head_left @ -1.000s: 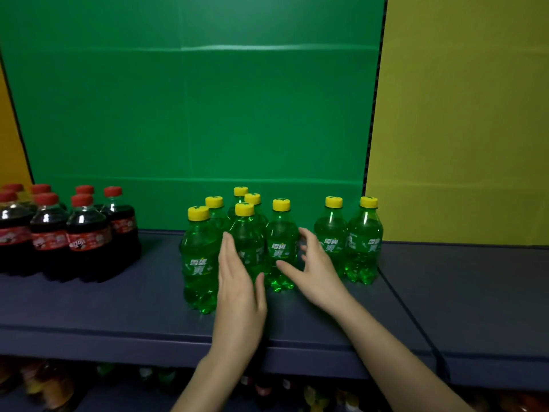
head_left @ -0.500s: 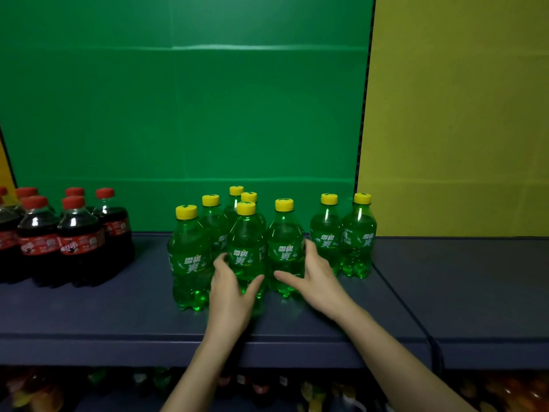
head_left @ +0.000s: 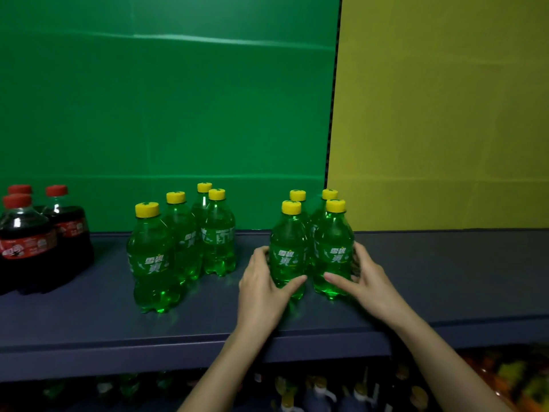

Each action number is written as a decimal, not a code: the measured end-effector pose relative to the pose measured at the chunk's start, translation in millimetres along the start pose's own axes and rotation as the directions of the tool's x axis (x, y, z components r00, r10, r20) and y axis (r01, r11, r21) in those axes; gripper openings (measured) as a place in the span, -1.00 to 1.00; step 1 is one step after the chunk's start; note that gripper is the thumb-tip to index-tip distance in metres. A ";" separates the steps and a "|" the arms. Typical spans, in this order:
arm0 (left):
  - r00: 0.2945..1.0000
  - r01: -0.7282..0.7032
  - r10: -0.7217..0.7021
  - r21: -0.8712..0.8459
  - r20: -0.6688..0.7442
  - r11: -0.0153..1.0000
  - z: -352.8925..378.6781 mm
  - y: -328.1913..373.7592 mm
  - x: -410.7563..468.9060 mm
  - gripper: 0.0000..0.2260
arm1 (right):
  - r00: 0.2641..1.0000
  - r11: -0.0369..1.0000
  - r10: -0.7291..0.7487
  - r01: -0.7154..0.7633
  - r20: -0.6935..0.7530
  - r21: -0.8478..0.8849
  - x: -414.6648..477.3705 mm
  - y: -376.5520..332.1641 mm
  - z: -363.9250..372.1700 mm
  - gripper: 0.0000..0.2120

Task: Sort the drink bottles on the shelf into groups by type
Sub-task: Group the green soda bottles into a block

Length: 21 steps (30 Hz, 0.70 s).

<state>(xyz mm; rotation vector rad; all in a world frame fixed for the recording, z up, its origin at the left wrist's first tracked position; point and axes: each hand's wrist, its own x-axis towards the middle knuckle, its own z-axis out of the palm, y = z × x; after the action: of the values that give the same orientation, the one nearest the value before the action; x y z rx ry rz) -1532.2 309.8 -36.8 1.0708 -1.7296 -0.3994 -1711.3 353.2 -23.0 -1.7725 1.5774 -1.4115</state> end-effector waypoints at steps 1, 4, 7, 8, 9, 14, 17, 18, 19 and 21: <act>1.000 -0.007 0.007 0.007 0.002 1.000 4.7 1.4 1.6 -0.43 | 1.000 1.000 0.009 -0.009 -0.006 0.017 -0.4 1.3 -1.5 -0.37; 1.000 -0.029 0.029 0.046 0.006 0.999 15.2 3.3 6.5 -0.41 | 1.000 0.999 0.008 -0.008 0.000 0.045 1.5 6.3 -5.0 -0.40; 0.999 -0.014 0.011 0.099 0.034 0.995 20.2 4.2 11.7 -0.37 | 1.000 0.998 -0.005 0.005 -0.006 0.068 4.2 10.7 -6.9 -0.44; 0.999 -0.011 0.007 0.110 0.034 0.994 21.7 4.6 12.9 -0.37 | 1.000 0.997 -0.014 0.014 -0.001 0.075 5.6 12.4 -6.9 -0.44; 1.000 -0.009 0.006 0.118 0.030 0.993 23.0 4.8 13.6 -0.38 | 1.000 0.997 -0.016 0.015 0.011 0.075 6.3 12.9 -6.5 -0.45; 1.000 -0.009 0.007 0.146 0.016 0.989 26.5 6.7 12.9 -0.38 | 0.998 0.996 -0.022 0.017 0.053 0.088 9.2 18.3 -2.9 -0.40; 1.000 -0.013 0.011 0.139 0.017 0.990 24.5 7.8 12.5 -0.37 | 0.997 1.000 -0.014 0.012 0.077 0.023 10.4 19.4 -4.0 -0.40; 0.999 -0.019 0.014 0.138 0.033 0.990 22.3 8.6 11.2 -0.34 | 0.998 1.000 -0.014 0.014 0.069 -0.001 9.9 18.6 -3.7 -0.39; 0.998 -0.025 0.018 0.137 0.055 0.990 18.9 9.7 8.6 -0.29 | 0.999 1.000 -0.020 0.020 0.041 -0.015 8.6 17.6 -3.3 -0.36; 0.997 -0.037 0.028 0.129 0.074 0.991 8.2 11.1 0.3 -0.20 | 0.997 0.998 -0.032 0.029 -0.074 -0.049 4.9 14.6 -1.5 -0.29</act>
<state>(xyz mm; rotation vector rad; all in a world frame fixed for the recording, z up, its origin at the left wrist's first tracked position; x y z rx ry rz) -1544.6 313.8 -32.4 1.1317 -1.8562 -0.3112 -1720.8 345.0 -32.0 -1.7973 1.6416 -1.4827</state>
